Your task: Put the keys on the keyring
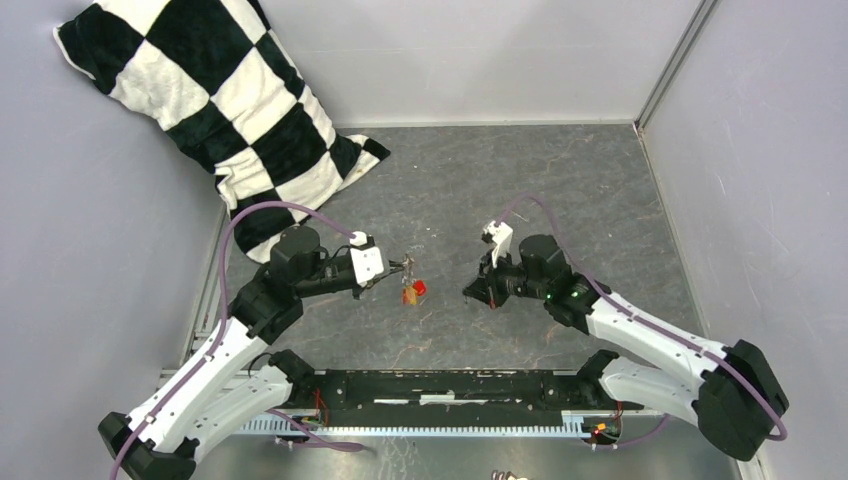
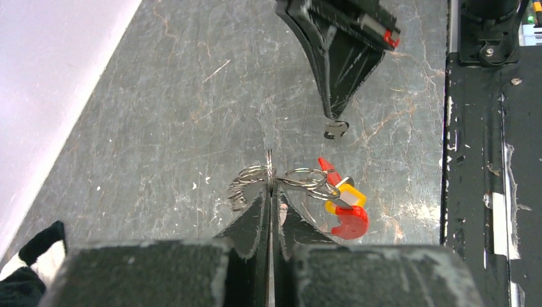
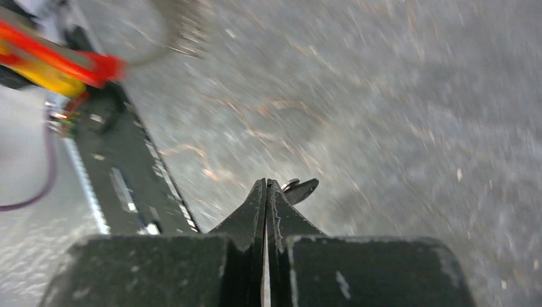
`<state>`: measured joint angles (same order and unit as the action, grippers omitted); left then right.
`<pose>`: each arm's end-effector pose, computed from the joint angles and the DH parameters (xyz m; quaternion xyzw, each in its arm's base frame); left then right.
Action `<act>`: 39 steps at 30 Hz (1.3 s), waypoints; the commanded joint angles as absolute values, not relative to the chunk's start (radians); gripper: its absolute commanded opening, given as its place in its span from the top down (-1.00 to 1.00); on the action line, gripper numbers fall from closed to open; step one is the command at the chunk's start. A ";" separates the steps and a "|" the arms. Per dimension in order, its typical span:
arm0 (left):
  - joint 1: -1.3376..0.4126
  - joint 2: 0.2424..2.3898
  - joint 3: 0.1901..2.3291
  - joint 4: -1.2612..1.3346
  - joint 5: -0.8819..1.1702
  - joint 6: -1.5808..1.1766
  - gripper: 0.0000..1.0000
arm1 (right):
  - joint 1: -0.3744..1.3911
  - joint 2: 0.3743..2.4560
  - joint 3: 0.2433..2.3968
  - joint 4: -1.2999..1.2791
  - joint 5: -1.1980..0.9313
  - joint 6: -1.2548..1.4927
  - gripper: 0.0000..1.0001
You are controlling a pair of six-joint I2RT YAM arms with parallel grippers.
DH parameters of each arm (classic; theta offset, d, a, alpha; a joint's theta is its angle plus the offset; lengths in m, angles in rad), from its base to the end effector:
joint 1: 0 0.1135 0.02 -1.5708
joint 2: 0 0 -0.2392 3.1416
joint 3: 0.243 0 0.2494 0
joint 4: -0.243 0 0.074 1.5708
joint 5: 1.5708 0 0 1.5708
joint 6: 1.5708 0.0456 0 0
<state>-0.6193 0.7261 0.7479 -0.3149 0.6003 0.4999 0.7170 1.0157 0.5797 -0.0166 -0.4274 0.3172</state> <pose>0.1387 -0.1305 0.3053 0.5565 0.5563 -0.2709 0.5544 0.1704 0.1736 0.2184 -0.2747 0.7896 0.4125 0.3617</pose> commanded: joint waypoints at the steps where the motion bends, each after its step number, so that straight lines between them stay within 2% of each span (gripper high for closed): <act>1: -0.621 0.709 0.744 -0.325 0.578 0.487 0.96 | 0.712 1.067 0.476 0.061 -0.276 0.262 0.99; 16: -0.621 0.706 0.742 -0.327 0.600 0.479 0.95 | 0.709 1.289 0.438 0.372 -0.331 0.336 0.99; 22: -0.621 0.712 0.752 -0.330 0.602 0.481 0.95 | 0.698 1.438 0.484 0.394 -0.353 0.311 0.99; 27: -0.622 0.704 0.757 -0.339 0.606 0.481 0.95 | 0.665 1.459 0.499 0.405 -0.400 0.307 0.99; 29: -0.621 0.702 0.755 -0.340 0.609 0.484 0.95 | 0.655 1.456 0.509 0.388 -0.429 0.304 0.82; 31: -0.621 0.702 0.755 -0.339 0.613 0.488 0.95 | 0.646 1.451 0.515 0.370 -0.457 0.304 0.52; 33: -0.621 0.703 0.757 -0.338 0.618 0.488 0.96 | 0.645 1.437 0.513 0.354 -0.469 0.303 0.31; 37: -0.622 0.708 0.759 -0.337 0.625 0.486 0.96 | 0.643 1.408 0.503 0.321 -0.471 0.304 0.04; 39: -0.621 0.705 0.760 -0.336 0.627 0.486 0.95 | 0.643 1.394 0.502 0.280 -0.446 0.294 -0.01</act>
<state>-0.6193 0.7158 0.7383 -0.3656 0.5888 0.4999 0.6456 1.4395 0.4812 0.3191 -0.4450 0.3119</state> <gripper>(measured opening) 0.033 0.482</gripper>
